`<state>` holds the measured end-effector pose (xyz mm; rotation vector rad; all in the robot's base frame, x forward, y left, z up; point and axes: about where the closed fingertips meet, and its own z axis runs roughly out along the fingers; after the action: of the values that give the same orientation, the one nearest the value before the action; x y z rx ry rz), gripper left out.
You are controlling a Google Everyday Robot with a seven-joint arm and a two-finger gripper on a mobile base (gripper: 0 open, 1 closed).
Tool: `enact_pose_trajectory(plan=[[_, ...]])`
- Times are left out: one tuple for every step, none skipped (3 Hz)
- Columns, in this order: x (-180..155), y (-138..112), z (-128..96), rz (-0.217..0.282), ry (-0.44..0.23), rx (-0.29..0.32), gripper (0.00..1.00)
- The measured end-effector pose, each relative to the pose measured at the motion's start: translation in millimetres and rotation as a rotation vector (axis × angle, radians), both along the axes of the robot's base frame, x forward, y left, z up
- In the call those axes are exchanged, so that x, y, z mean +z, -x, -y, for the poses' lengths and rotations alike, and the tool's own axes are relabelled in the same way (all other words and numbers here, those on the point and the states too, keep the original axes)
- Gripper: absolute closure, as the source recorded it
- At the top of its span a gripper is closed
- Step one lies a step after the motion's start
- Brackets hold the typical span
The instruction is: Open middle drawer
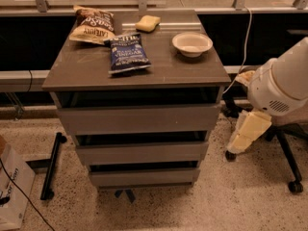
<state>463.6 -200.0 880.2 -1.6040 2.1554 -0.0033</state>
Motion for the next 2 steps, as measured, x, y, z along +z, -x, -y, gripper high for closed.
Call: enact_pose_trajectory(plan=[[-52.6, -19.6, -16.0, -0.024, -0.047, 0.002, 0.00], [-58.1, -23.5, -15.8, -0.021, -0.054, -0.001, 0.00]])
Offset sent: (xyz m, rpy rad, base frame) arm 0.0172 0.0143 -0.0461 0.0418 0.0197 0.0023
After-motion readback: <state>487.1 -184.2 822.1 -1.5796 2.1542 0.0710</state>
